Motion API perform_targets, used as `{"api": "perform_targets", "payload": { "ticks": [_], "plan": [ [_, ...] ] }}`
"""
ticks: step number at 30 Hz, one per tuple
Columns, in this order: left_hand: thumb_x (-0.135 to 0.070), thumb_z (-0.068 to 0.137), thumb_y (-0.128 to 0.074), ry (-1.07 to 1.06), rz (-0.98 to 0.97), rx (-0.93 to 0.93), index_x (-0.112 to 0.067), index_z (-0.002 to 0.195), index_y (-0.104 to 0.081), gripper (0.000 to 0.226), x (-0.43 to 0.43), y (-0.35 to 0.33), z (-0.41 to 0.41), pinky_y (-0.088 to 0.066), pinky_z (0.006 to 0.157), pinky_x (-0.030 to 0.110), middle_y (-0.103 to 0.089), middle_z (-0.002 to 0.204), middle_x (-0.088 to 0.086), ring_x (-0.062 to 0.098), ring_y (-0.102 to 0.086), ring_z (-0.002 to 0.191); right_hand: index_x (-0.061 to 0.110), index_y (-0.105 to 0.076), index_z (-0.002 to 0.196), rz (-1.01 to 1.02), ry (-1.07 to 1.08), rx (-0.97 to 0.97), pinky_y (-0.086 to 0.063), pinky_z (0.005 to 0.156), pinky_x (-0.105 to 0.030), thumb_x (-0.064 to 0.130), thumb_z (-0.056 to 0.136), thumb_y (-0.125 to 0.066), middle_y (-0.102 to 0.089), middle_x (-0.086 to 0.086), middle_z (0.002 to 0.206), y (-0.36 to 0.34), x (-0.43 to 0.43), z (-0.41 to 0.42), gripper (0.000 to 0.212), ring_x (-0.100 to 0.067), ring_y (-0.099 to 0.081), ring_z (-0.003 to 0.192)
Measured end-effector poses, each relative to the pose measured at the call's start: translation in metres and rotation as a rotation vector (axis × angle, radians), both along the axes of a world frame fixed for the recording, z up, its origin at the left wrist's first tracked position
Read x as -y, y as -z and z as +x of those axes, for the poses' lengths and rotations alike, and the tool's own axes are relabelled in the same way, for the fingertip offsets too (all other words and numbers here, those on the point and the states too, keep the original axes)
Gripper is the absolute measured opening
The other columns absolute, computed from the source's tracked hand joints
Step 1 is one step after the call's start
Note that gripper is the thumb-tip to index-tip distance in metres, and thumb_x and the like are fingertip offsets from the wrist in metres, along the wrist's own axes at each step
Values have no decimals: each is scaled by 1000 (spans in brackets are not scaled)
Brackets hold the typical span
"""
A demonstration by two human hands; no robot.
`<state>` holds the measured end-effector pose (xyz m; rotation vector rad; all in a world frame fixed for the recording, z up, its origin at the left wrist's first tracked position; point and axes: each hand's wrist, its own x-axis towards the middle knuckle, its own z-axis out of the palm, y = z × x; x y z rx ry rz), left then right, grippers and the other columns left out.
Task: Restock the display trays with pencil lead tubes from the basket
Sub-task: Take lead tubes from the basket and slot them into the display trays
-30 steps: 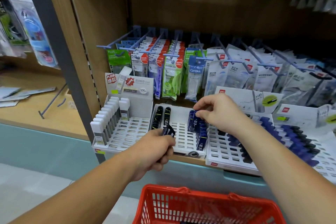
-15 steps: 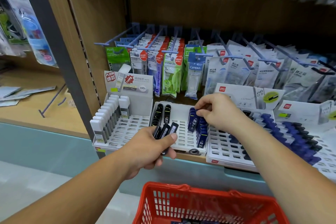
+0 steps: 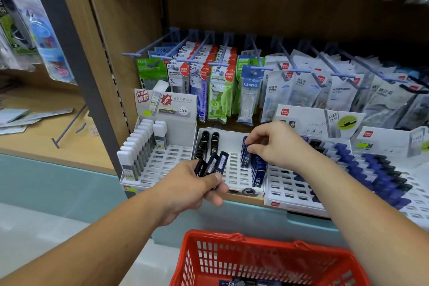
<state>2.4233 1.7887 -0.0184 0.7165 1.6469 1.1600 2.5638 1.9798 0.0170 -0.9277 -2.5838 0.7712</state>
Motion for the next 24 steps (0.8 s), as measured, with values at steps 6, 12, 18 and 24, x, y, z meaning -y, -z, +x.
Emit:
{"api": "perform_targets", "payload": {
  "ticks": [6, 12, 18, 24],
  "plan": [
    [-33, 101, -65, -20, 18, -37, -10, 107, -60, 24, 1, -6, 0, -27, 43, 22, -77, 82, 15, 15, -54, 51, 33, -80, 96, 140, -25, 112, -54, 90, -38, 32, 88, -79, -55, 15, 95, 1, 2, -4, 7, -3, -56, 86],
    [-36, 100, -66, -110, 74, 15, -16, 81, -60, 28, 0, -12, -4, -29, 46, 20, -59, 65, 5, 13, -40, 46, 35, -77, 110, -61, -289, -77, -55, 72, -26, 18, 79, -87, -66, 11, 106, -29, 30, -13, 36, -5, -65, 77],
    [-40, 102, -62, -189, 185, 265, -8, 92, -63, 33, 5, -25, -10, -18, 34, 17, -57, 65, 8, 11, -37, 45, 33, -78, 93, 28, -317, -15, -53, 73, -24, 27, 81, -87, -70, 19, 83, -21, 40, -28, 16, -3, -65, 76],
    [-41, 102, -61, -261, 189, 156, -2, 106, -69, 41, 11, -22, -19, -24, 37, 18, -63, 70, 9, 13, -37, 43, 4, -69, 96, -458, -256, -300, -58, 61, -32, 0, 92, -71, -70, -5, 67, -20, 50, -29, 6, -19, -69, 61]
  ]
}}
